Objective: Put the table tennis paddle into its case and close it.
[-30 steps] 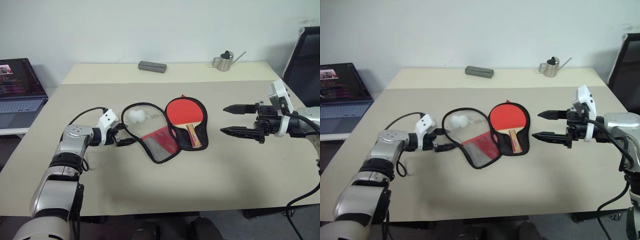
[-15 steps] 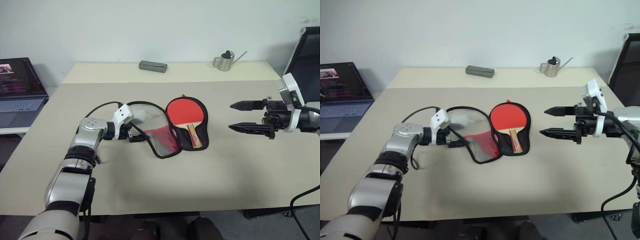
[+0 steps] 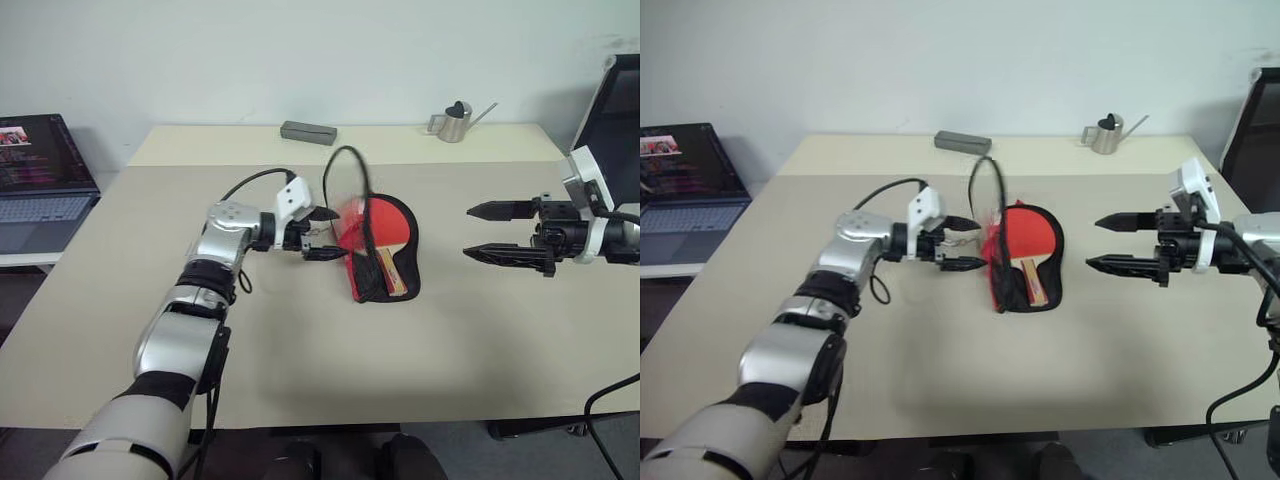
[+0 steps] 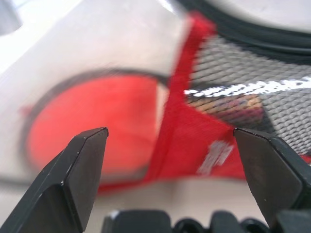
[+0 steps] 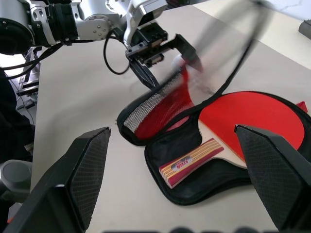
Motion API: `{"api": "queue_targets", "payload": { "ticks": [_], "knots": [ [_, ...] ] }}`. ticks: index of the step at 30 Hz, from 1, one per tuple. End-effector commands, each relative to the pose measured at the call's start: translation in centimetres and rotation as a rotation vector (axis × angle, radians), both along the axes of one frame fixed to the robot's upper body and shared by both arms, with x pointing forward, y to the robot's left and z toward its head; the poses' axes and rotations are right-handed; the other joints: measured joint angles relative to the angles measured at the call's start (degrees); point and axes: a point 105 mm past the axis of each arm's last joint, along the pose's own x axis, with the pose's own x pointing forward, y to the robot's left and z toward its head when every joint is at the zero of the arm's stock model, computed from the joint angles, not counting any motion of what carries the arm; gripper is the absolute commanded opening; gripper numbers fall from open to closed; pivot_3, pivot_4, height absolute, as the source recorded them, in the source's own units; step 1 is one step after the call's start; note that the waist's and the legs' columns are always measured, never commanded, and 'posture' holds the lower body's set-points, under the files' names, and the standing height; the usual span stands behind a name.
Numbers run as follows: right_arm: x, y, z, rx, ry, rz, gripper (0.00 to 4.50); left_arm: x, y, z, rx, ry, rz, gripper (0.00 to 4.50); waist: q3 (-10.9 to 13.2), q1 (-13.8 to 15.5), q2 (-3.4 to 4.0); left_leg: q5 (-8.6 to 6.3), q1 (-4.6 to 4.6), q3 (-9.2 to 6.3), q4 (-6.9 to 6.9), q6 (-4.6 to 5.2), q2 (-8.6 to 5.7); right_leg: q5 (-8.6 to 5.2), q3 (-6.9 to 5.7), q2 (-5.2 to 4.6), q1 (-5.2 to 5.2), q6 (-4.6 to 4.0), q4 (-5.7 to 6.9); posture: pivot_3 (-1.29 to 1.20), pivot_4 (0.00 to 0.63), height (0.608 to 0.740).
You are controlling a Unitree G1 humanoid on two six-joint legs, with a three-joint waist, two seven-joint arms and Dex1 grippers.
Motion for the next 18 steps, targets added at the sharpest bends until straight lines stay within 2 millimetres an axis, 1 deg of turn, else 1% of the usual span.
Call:
{"api": "queue_targets", "payload": {
  "ticks": [1, 4, 11, 18],
  "knots": [
    [-0.7, 0.1, 1.2, -0.004, -0.056, 0.016, 4.47, 0.2, -2.4, 1.8, -0.023, -0.065, -0.038, 4.50, 0.01, -0.04, -0.02, 0.00, 0.00, 0.00, 0.00, 0.00, 0.00, 0.00, 0.00, 0.00, 0.00, 0.00, 0.01, 0.00, 0.150, 0.740],
    [-0.8, 0.2, 0.9, -0.004, -0.052, 0.014, 4.47, 0.3, -3.2, 1.8, -0.035, -0.063, -0.036, 4.50, 0.02, -0.21, -0.03, 0.00, 0.00, 0.02, 0.02, 0.01, 0.00, 0.00, 0.01, 0.00, -0.01, 0.00, 0.03, 0.00, 0.150, 0.740],
    [-0.8, 0.1, 0.6, -0.004, -0.054, -0.011, 4.47, 0.7, -3.9, 1.5, -0.084, -0.045, 0.009, 4.50, 0.02, -0.15, -0.03, -0.01, 0.01, 0.02, 0.07, 0.02, 0.00, 0.00, 0.03, 0.01, 0.00, 0.01, 0.07, 0.00, 0.150, 0.740],
    [-0.9, 0.7, 0.4, 0.013, -0.041, -0.008, 4.47, 0.9, -4.7, 0.1, -0.135, 0.001, 0.065, 4.50, 0.02, -0.07, -0.03, 0.00, 0.00, 0.02, 0.10, 0.01, -0.01, 0.00, 0.03, 0.01, 0.00, 0.01, 0.08, 0.00, 0.150, 0.740]
  ]
}}
